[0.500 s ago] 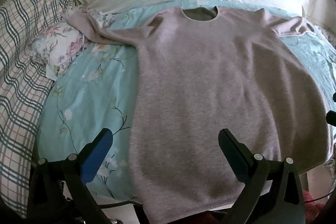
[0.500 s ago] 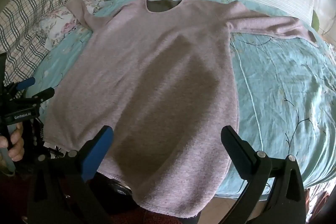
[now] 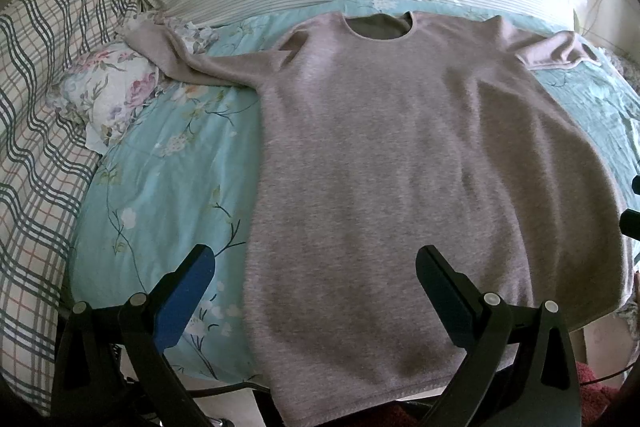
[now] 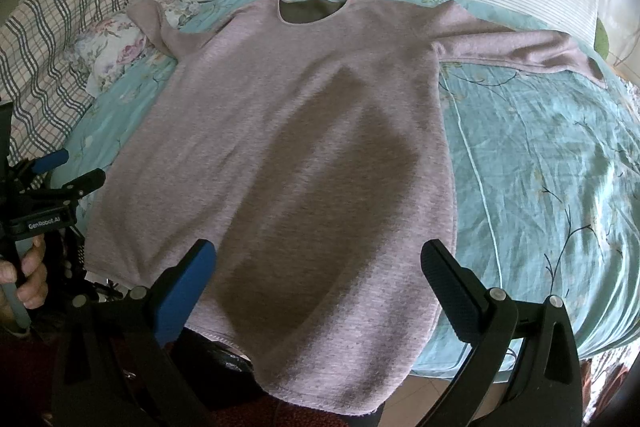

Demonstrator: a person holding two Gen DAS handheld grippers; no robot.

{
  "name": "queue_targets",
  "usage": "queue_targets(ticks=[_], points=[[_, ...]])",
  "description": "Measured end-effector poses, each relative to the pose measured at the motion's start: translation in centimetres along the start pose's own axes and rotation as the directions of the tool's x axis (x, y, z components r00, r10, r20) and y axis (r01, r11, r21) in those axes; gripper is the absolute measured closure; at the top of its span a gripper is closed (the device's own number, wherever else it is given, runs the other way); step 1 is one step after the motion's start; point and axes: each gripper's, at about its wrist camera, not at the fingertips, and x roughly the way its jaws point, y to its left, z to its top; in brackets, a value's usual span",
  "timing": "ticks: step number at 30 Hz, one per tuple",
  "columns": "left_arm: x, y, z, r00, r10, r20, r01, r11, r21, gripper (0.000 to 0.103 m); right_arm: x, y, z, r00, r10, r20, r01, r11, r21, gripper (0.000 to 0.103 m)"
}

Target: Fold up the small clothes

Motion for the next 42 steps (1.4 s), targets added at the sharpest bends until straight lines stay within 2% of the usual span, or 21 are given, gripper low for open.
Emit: queue_targets(ticks=[28,36,42], points=[[1.0,-0.7,0.7,1.000,-0.004,-0.006,0.004,1.000,0.011,0.002,0.1,-0.5,0.9,1.000,0.020,0.015,-0.021,1.000,0.019,0.001],[2.1,-0.6,1.5,1.000,-0.001,0.014,0.001,1.000,0.017,0.002,0.4,-2.2,2.1,0.999,0.023,0.037,-0.025,0.998,0.051,0.001],[3.4,-0.4,2.6,1.000,0.010,0.028,-0.010,1.000,-0.003,0.002,0.7,-5.1,3.2,0.998,0.026,0.063,-0.032,0.993,0.110,0.001]])
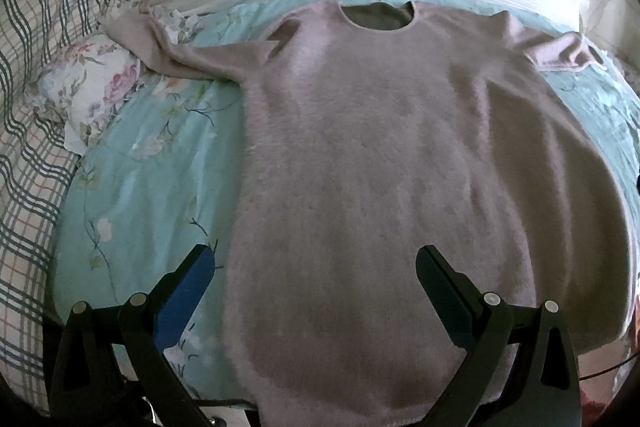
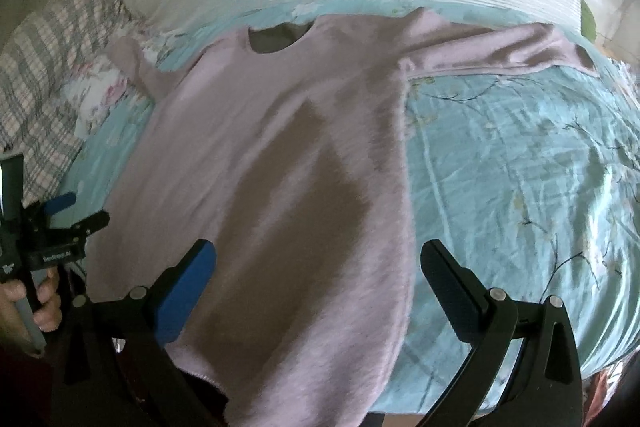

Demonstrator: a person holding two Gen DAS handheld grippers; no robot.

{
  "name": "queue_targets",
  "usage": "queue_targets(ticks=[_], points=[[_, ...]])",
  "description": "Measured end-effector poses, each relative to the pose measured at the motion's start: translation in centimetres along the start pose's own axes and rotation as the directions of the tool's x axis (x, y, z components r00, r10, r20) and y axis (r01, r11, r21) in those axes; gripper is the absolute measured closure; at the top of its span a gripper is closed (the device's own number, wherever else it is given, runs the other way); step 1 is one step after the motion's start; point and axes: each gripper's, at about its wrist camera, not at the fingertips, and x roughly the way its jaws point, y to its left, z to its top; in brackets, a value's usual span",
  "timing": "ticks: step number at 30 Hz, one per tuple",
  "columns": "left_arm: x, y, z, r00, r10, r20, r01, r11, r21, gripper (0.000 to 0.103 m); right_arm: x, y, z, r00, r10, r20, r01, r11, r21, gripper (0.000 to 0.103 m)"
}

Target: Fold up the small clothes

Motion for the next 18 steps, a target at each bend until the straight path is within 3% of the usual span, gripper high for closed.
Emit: queue_targets(ticks=[8,9,11,14,17,18], points=[[1.9,0.9,2.0,1.000,-0.010,-0.021,0.009,0.999,-0.050,0.002,0.4,-9.5,3.7,0.997,-0.028,0.069,0.013,0.979,0.204,0.001],[2.0,0.9,2.4,1.000,-0.018,-0.010,0.017,0.998,-0.059,0.002,0.4,-10.4,4.1,0.996,-0.019,0.086,-0.001,0.973,0.230,0.004],[2.6,0.8,2.9,0.999,-0.030,-0.023,0.029,0.998,-0.065,0.002,0.5,-13.5,5.6,0.992,-0.080,0.101,0.050,0.963,0.265,0.012],[3.4,0.5,4.0,0.998,-0.049,-0.027,0.047,0.997,-0.068,0.002,0.9,-18.1,7.7,0.979,-0.153,0.132,0.104,0.941,0.322,0.016],[4.3,-0.2,4.7,0.996,-0.075,-0.055,0.071,0.995,-0.068,0.002,1.7,-23.3,9.8,0.973,-0.178,0.149,0.100,0.901,0.423,0.035],[4.6,-0.6,5.1,0.995,-0.079,-0.056,0.075,0.995,-0.060,0.002,2.1,-25.7,10.8,0.967,-0.197,0.160,0.102,0.880,0.464,0.036]])
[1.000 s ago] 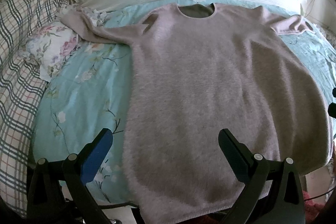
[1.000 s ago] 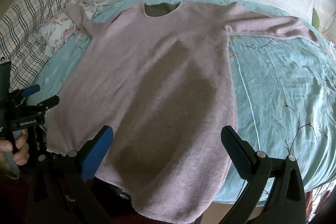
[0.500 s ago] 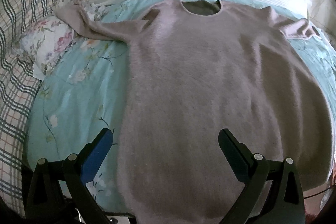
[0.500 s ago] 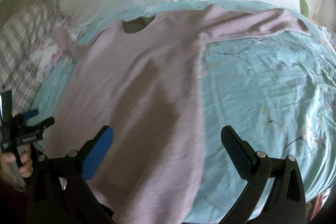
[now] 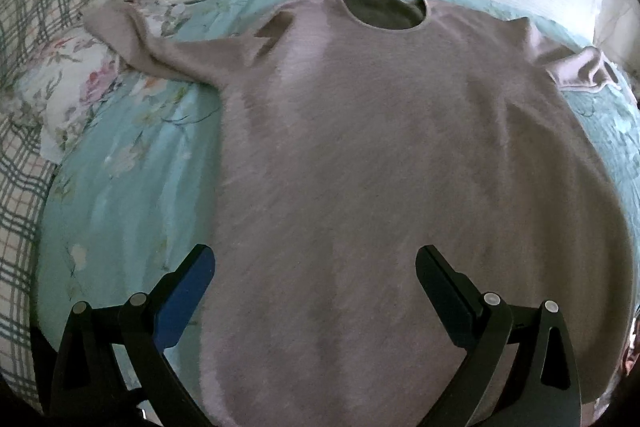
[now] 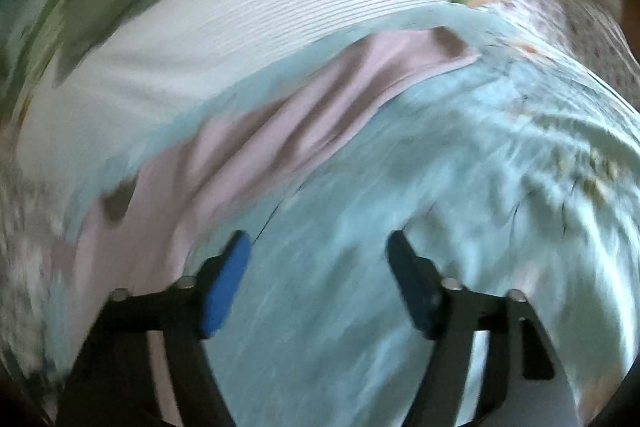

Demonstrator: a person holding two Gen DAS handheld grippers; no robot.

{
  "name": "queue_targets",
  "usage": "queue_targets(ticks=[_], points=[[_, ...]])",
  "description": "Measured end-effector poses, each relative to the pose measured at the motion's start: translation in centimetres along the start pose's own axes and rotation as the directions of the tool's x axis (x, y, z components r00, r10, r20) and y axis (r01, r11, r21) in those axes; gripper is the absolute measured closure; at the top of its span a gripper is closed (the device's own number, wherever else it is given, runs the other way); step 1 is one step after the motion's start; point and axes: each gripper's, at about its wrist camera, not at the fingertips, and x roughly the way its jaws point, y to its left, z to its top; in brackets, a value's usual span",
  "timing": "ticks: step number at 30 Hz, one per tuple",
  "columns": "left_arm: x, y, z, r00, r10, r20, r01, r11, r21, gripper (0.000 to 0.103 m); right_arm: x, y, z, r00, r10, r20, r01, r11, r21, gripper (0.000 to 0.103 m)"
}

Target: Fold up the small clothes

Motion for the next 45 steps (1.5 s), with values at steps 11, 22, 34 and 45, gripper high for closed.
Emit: queue_targets(ticks=[11,22,34,45], points=[[3.6,-4.4,1.7,0.995,-0.035,-0.096,0.044,0.995,0.087,0.002,9.3,-10.2,11.9,0.979,-0.168,0.117,0.130,0.953,0.275,0.049],[5.1,-5.4,2.6,0.988,-0.052,-0.146,0.067,0.993,0.097,0.002,11.1,-9.6,14.2,0.982,-0.111,0.156,0.071,0.968,0.240,0.097],[2.9,-3.8,2.0,0.993,-0.093,-0.073,0.097,0.994,0.059,0.002,7.9,17.0,4.0,0.902,0.429,-0.051,-0.431,0.888,-0.160,0.097],[2.8,1.3,2.0,0.994,-0.097,-0.053,0.093,0.993,-0.071,0.002,15.9,39.0,-9.2,0.654,0.615,-0.441,-0.722,0.681,-0.120,0.097]])
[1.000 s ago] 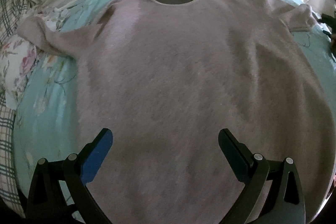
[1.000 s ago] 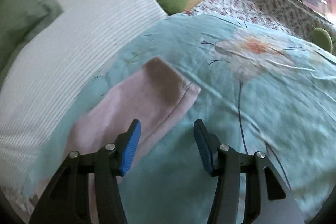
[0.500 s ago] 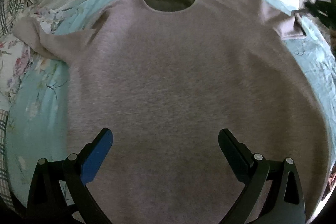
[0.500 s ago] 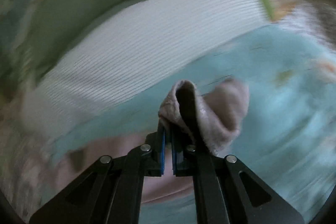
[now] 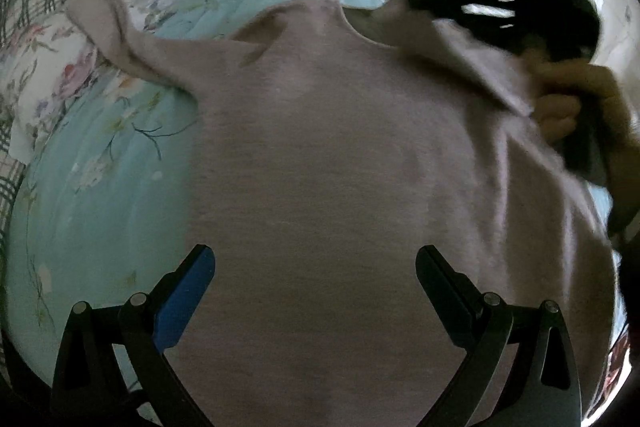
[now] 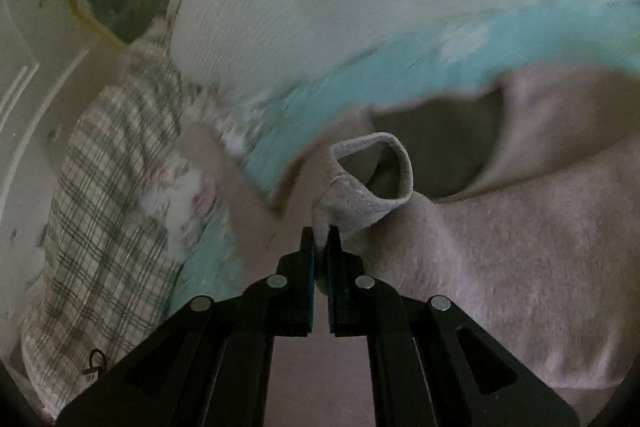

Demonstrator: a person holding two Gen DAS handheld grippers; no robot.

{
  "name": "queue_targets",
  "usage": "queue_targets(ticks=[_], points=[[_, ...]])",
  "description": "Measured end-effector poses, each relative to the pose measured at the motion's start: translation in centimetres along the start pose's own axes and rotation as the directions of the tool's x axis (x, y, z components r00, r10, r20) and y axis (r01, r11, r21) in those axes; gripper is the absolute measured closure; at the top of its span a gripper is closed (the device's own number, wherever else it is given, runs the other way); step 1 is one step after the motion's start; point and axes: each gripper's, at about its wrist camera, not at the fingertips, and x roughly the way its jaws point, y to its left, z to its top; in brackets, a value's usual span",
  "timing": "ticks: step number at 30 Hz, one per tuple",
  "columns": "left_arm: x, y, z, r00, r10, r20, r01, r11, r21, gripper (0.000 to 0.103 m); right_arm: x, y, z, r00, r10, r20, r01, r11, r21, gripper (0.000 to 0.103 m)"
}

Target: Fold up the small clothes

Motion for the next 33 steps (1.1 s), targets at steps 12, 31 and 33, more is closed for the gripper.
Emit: queue_targets(ticks=[12,31,33], points=[[4.1,2.4,4.7,0.988,-0.152,0.029,0.154,0.984,-0.091,0.002,1.8,0.6,-1.0,0.993,0.118,-0.033,-0.116,0.992,0.055,0.041],[8.7,4.8,14.6,0.982,-0.001,0.188,0.026,0.992,-0.126,0.098,-20.6,-7.8,-6.7,0.923,-0.265,0.280,0.206,0.953,0.222,0.041],[9.0,6.5,14.9,0.984,0.004,0.176,0.023,0.989,-0.149,0.098,-21.2,-9.0,-6.3,0.907,-0.309,0.285,0.243,0.939,0.244,0.041]])
